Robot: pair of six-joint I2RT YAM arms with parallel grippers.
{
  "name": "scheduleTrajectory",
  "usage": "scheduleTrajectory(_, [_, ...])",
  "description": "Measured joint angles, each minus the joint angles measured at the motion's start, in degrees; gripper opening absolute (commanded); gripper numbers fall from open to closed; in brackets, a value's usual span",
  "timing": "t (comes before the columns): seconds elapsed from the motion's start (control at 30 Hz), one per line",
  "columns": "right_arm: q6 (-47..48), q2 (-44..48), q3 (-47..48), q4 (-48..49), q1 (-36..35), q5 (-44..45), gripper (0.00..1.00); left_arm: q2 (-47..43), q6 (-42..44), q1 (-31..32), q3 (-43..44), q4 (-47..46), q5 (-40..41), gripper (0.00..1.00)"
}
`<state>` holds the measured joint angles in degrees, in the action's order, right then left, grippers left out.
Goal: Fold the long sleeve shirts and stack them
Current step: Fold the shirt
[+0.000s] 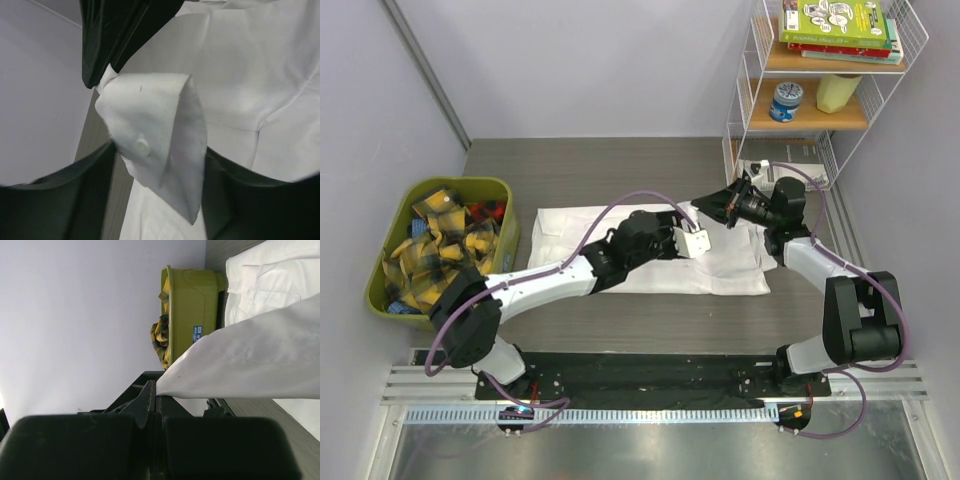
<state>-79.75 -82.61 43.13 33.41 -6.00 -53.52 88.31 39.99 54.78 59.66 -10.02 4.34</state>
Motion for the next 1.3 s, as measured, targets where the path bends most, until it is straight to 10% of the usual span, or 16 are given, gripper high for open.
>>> scheduleTrajectory(0.03, [0.0, 0.0, 0.0, 0.0, 0.0, 0.0, 0.01, 0.2, 0.2, -0.4, 0.6, 0.4, 0.0, 0.15])
scheduleTrajectory(0.1, [0.1, 0.0, 0.0, -0.1, -0.1, 0.0, 0.12, 0.8, -0.3, -1.3, 3.1, 2.0, -0.7, 0.0])
scheduleTrajectory(0.23, [1.3, 0.0, 1.6, -1.6, 0.0, -0.1, 0.37, 3.7, -2.5, -5.4, 12.5, 7.8, -3.4, 0.0])
scheduleTrajectory(0.43, [15.9, -0.3, 11.2, -16.2, 2.7, -2.9, 0.46, 8.5, -6.3, -13.7, 24.1, 13.2, -7.2, 0.0])
scheduleTrajectory(0.83, [57.7, -0.8, 20.8, -57.5, 13.7, -3.7, 0.42, 22.3, -8.3, -19.9, 36.9, 18.2, -8.5, 0.0])
scheduleTrajectory(1.3, [72.2, -4.3, 20.8, -70.6, 14.4, 0.1, 0.42, 27.2, -7.8, -22.6, 45.6, 16.9, -3.9, 0.0])
